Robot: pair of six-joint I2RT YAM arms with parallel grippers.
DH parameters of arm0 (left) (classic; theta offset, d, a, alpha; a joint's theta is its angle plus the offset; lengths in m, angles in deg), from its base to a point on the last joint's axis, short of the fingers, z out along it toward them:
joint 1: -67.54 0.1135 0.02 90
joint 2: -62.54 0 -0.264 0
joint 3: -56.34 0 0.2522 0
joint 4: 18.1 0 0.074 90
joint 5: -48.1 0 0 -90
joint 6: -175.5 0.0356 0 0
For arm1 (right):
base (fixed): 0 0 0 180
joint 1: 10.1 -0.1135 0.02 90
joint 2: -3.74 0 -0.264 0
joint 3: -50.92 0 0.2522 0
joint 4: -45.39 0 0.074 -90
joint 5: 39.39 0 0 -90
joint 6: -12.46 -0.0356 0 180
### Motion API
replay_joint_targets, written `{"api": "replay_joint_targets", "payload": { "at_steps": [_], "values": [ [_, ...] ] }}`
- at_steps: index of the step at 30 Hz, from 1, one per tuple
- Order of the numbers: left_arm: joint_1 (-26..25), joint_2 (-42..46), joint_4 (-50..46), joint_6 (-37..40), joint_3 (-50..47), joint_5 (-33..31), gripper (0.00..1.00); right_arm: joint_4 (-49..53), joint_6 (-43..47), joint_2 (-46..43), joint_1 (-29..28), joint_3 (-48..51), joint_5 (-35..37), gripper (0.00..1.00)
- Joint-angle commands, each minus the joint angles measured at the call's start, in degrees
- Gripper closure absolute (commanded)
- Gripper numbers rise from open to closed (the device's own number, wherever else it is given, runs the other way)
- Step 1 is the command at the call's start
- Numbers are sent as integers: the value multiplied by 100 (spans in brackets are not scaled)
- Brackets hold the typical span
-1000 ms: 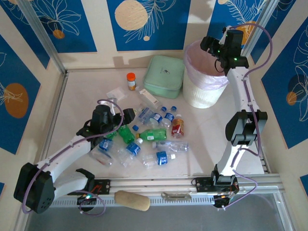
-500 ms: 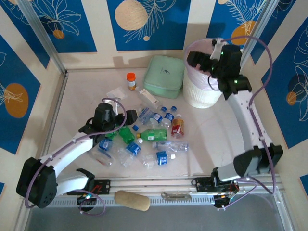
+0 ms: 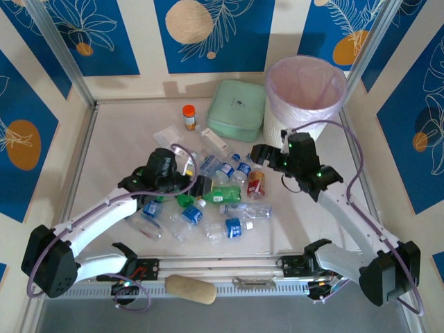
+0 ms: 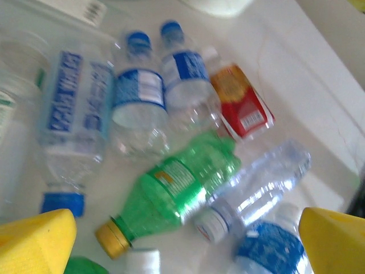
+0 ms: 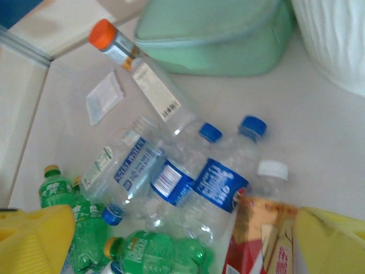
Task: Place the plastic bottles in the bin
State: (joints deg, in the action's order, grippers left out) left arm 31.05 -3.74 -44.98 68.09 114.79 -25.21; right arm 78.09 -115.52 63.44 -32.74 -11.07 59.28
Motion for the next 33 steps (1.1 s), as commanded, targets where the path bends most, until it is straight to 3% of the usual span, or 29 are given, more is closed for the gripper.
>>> {"api": "replay_joint_targets", "payload": {
  "at_steps": [1, 9, 15, 23, 33],
  "values": [
    [-451, 39, -796, 383, 216, 167, 0, -267, -930, -318, -142, 312, 770, 1],
    [-1869, -625, -1727, 1177, 568, -600, 0, -593, -1449, -259, -171, 771, 768, 1],
    [-2495, -1318, -1922, 1749, 936, -973, 0, -585, -1441, -169, -163, 742, 754, 1],
    [-2953, -2012, -1952, 2283, 1043, -1537, 0, -605, -1498, -293, -162, 872, 907, 1],
    [-2969, -2388, -1616, 2352, 998, -1653, 0, -717, -1550, -24, -162, 891, 795, 1]
  ]
}}
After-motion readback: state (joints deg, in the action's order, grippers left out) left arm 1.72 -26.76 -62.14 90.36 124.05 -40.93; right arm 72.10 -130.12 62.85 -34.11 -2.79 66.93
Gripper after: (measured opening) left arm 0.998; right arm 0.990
